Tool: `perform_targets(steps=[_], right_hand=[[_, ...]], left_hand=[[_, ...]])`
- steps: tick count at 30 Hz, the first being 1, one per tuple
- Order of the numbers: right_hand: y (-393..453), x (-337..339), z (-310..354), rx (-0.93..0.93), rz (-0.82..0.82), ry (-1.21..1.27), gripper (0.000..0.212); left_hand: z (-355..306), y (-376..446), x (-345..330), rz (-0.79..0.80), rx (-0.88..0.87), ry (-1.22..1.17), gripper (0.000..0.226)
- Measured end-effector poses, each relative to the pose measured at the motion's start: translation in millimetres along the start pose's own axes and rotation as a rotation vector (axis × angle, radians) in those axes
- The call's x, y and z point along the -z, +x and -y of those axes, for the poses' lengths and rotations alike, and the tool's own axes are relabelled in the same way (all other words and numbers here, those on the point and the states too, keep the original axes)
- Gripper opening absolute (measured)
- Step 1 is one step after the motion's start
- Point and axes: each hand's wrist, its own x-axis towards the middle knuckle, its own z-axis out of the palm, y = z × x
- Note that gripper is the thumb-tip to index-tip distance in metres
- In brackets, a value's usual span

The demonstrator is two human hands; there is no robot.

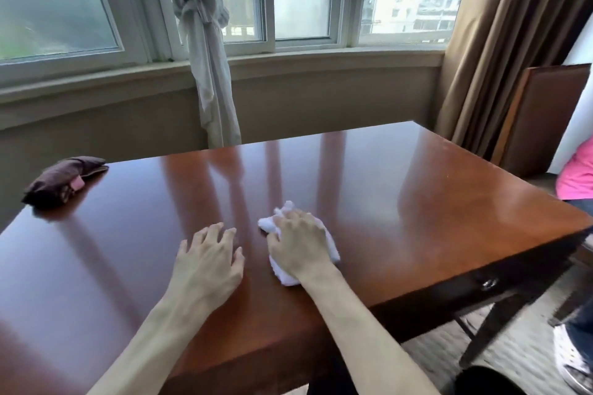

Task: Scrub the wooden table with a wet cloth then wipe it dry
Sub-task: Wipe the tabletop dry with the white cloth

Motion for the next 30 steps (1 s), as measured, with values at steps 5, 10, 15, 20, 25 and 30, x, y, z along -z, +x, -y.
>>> perform_targets(steps=[5,10,15,20,25,30], right_hand=[[-52,17,-3,0.248,0.087,0.111,0.048],[-32,54,-104,-0.3,-0.134,-0.012,0.045],[-87,27,-49,0.145,-0.027,0.034,0.054],[-65,76,-140,-0.027,0.076,0.016,0.051],[-73,87,-179,-0.236,-0.063,-0.043,0.049],[-65,94,-221,-0.214,-0.04,0.034,0.047]], left_hand=[[31,-15,1,-0.024,0.042,-0.097,0.054],[13,-36,1,-0.01,-0.111,-0.184,0.054],[-34,-15,-7,-0.038,-0.218,-0.268,0.05],[-87,11,-19,0.032,-0.332,-0.257,0.05],[-132,35,-29,0.044,-0.396,-0.276,0.053],[-173,80,-41,0.067,-0.449,-0.258,0.054]])
